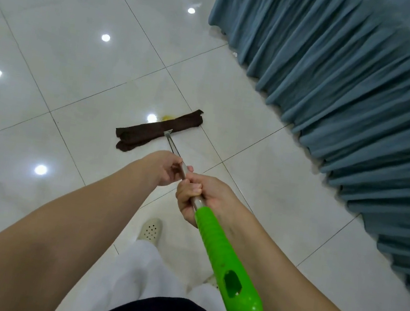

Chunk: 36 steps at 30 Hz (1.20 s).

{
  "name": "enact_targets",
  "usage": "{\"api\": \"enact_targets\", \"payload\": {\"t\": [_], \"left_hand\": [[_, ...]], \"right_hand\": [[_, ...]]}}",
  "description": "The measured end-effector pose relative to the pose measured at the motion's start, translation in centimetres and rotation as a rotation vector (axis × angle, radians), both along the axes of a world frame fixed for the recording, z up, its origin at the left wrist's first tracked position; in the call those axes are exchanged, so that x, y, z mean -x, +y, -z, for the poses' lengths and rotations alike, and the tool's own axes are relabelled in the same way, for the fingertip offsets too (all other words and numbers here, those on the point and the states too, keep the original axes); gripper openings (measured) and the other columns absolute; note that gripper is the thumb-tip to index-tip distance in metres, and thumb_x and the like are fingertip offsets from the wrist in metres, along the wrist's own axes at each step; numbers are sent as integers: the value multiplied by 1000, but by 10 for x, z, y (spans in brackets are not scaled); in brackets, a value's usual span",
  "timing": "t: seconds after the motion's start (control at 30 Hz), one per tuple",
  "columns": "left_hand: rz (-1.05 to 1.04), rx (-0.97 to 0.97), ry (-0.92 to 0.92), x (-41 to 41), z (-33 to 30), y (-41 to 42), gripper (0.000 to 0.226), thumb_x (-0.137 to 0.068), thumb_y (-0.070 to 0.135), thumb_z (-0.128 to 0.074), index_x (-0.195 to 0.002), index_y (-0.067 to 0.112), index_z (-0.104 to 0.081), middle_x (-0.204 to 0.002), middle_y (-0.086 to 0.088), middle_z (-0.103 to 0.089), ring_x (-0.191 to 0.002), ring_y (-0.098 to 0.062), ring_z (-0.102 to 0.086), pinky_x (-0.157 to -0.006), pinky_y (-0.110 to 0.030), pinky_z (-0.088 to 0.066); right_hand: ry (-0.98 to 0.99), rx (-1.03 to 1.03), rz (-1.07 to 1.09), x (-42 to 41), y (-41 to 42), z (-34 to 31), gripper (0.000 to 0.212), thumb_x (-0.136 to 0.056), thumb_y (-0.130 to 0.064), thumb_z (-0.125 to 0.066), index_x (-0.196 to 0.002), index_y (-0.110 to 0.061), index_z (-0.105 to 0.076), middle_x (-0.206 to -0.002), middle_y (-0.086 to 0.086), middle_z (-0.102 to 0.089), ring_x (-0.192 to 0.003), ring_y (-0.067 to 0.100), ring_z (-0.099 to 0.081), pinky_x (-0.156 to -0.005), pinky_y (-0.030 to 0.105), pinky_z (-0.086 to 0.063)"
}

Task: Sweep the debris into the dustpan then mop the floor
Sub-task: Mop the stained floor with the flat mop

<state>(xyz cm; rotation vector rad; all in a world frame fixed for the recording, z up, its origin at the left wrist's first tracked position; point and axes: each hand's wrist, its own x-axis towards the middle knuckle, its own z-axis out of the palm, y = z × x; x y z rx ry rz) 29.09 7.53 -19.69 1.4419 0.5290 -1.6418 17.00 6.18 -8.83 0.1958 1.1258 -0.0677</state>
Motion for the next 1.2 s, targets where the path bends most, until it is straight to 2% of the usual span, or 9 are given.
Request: {"api": "enact_targets", "payload": {"t": [0.3, 0.43, 0.57, 0.63, 0.7, 0.83, 0.97, 1.1, 1.2], "left_hand": [[-41, 17, -28, 162, 0, 3, 17, -100, 4, -35, -87, -2, -43, -82, -22, -58, -63, -25, -61, -36, -27, -52], [-40, 61, -20, 237, 3, 3, 9, -100, 2, -33, -105, -2, -39, -85, -22, -56, -65, -25, -61, -36, -28, -52], [-47, 86, -1, 293, 2, 4, 11, -100, 1, -33, -109, -2, -39, -85, -22, -55, -68, -26, -61, -39, -30, -54], [-36, 99, 8, 313, 0, 4, 11, -100, 1, -33, -108, -3, -38, -84, -21, -54, -68, -26, -61, -52, -33, -57], [-16, 106, 21, 328, -2, 4, 11, -99, 1, -33, -108, -3, -37, -83, -21, -54, -68, -26, -61, -64, -35, -55], [5, 109, 62, 350, -8, 7, 8, -100, 1, -32, -103, -3, -39, -81, -23, -55, -68, -28, -60, -39, -31, -54], [28, 122, 112, 362, -14, 15, 18, -99, 1, -33, -85, -4, -43, -79, -22, -56, -64, -27, -63, -47, -32, -57], [31, 123, 121, 362, -19, 36, 14, -99, 1, -35, -90, -4, -44, -76, -22, -57, -44, -24, -65, -40, -29, -54], [42, 112, 117, 352, -17, 59, 9, -98, 1, -38, -100, -4, -45, -70, -22, -61, -58, -25, -64, -57, -31, -54]], "right_hand": [[-11, -26, -102, 163, -7, 2, 31, -96, -4, -46, -76, -28, -51, -60, -4, -32, -23, 7, -31, -24, 11, -28], [-23, -58, -97, 239, -9, -1, 26, -95, -6, -47, -81, -28, -53, -56, -1, -37, -24, 7, -33, -25, 12, -31], [-18, -65, -61, 296, -8, -10, 19, -94, -10, -50, -90, -27, -57, -61, 0, -37, -25, 8, -35, -25, 13, -32], [-1, -55, -37, 316, -7, -14, 19, -95, -9, -49, -97, -27, -55, -63, 1, -37, -25, 8, -34, -25, 12, -32], [21, -39, -22, 331, -5, -18, 21, -95, -9, -48, -99, -27, -55, -63, 1, -37, -25, 8, -34, -26, 12, -31], [49, -38, -8, 351, 0, -25, 14, -96, -11, -48, -93, -21, -57, -62, 0, -36, -25, 8, -34, -26, 11, -31], [84, -32, -6, 360, 11, -33, 14, -97, -11, -47, -86, -16, -53, -56, 2, -38, -25, 9, -34, -26, 11, -31], [104, -44, -62, 357, 32, -39, 20, -97, -11, -45, -77, -15, -48, -44, 3, -36, -24, 10, -33, -27, 10, -30], [106, -52, -99, 346, 57, -42, 23, -96, -9, -44, -75, -18, -48, -49, 0, -34, -24, 10, -32, -27, 10, -30]]}}
